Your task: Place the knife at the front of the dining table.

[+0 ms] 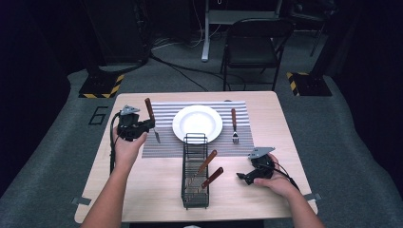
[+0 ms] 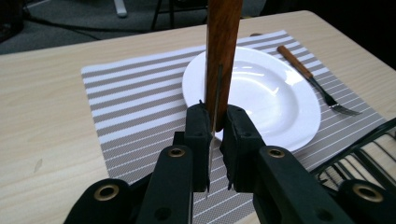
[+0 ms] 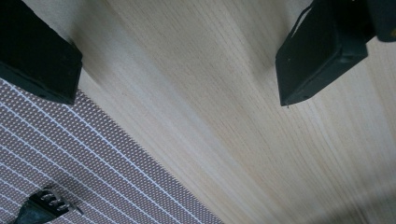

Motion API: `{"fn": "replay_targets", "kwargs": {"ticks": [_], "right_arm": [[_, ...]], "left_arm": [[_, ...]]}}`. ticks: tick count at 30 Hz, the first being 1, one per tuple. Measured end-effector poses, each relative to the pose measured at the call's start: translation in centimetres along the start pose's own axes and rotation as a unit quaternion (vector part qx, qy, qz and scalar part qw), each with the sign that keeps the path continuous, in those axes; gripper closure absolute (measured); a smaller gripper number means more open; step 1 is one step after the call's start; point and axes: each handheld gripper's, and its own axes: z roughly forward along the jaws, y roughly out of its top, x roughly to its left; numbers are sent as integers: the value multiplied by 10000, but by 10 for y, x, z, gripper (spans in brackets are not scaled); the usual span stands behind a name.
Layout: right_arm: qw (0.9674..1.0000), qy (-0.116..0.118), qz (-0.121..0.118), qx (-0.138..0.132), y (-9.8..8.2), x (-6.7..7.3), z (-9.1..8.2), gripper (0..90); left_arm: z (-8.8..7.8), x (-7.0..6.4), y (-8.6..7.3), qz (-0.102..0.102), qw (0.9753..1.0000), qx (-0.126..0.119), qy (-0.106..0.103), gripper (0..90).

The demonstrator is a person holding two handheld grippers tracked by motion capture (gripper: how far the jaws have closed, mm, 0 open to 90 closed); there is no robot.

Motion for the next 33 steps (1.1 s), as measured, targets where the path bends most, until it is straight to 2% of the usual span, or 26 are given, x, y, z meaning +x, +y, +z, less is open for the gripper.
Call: {"fn": "replay_targets", "kwargs": {"ticks": [8,19,26,33], "right_arm": [[10000,0,4,0,0,0,0,0],[10000,6,-32,10,0,0,0,0],[10000,4,-33,6,0,0,0,0],[10000,6,-32,9,0,0,0,0]], "left_arm": [[12,7,-9,-71,9997,143,160,810],[28,11,-14,-128,9990,379,210,809],[38,12,-16,-94,9982,531,265,810],[44,13,-16,-209,9985,444,258,810]]}}
